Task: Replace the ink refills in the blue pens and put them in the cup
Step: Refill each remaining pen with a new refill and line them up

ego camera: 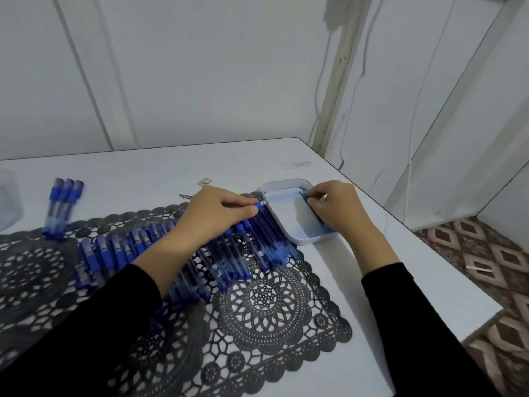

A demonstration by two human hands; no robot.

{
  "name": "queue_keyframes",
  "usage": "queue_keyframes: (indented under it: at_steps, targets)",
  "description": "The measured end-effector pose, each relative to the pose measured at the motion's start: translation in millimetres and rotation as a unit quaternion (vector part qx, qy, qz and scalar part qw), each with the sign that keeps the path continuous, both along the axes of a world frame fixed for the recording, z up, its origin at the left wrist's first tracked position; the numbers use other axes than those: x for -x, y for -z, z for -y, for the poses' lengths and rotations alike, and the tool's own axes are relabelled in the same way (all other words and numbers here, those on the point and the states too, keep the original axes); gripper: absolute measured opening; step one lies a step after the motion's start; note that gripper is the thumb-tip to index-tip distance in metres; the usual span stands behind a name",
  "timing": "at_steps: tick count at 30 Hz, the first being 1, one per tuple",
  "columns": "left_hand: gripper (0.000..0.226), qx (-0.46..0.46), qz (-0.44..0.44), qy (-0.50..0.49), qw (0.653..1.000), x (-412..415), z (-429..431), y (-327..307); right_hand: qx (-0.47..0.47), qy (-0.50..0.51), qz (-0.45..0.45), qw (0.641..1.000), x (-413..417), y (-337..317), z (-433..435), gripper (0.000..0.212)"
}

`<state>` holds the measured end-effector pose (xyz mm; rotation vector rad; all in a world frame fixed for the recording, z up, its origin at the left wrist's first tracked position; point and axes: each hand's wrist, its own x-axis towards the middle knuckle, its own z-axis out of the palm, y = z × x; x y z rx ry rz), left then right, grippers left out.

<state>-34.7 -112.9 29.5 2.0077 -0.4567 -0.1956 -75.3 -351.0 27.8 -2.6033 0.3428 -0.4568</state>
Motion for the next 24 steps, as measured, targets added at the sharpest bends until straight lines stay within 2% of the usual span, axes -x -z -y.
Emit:
queue_keyframes:
  at_steps: [4, 8, 24]
  targets:
    - [0.019, -0.001, 0.012, -0.004, 1.000, 0, 4, 2, 0.085, 0.001, -0.043, 0.995, -8, 10, 3, 0.019]
    - [0.018, 0.016, 0.006, -0.004, 1.000, 1, 2, 4, 0.131, 0.008, -0.051, 0.990, -13, 16, 5, 0.018]
    - [0.018, 0.043, -0.008, -0.009, 0.999, 0, -5, 4, 0.093, -0.041, -0.025, 0.995, -14, 17, 1, 0.023]
